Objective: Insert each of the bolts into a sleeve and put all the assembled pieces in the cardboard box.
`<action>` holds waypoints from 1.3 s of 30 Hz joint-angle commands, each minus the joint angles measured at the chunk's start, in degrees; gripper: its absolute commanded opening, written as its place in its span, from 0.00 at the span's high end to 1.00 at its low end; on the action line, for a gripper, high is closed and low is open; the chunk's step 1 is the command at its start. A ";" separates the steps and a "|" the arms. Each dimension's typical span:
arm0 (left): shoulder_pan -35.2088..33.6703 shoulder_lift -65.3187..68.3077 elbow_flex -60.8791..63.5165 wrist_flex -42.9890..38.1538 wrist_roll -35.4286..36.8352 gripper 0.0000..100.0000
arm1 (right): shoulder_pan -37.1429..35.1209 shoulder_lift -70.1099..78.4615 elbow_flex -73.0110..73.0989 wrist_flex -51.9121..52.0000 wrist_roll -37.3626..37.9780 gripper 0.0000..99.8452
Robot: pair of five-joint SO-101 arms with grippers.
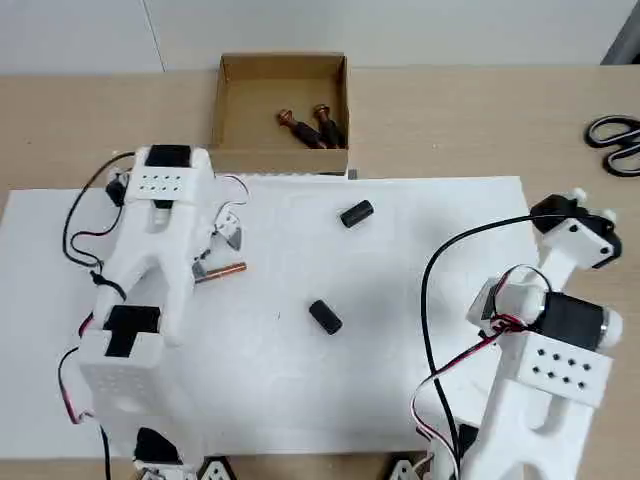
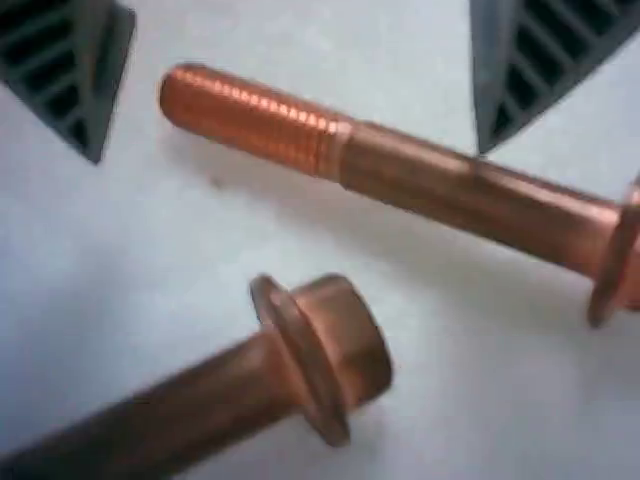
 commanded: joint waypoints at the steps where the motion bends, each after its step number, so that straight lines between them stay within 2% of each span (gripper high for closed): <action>1: -0.09 1.58 -0.13 -0.62 -0.35 0.77 | 0.40 -0.75 -0.26 -1.19 0.70 1.00; 12: -0.26 10.81 -0.40 -0.88 -0.18 0.77 | 0.40 -0.75 -0.26 -1.19 0.70 1.00; 26: 0.88 -0.70 -1.36 4.31 -0.44 0.77 | 0.31 -0.75 -0.26 -1.36 0.70 1.00; 39: 1.67 -1.67 2.33 5.45 -0.44 0.77 | 0.31 -0.75 -0.26 -1.19 0.70 1.00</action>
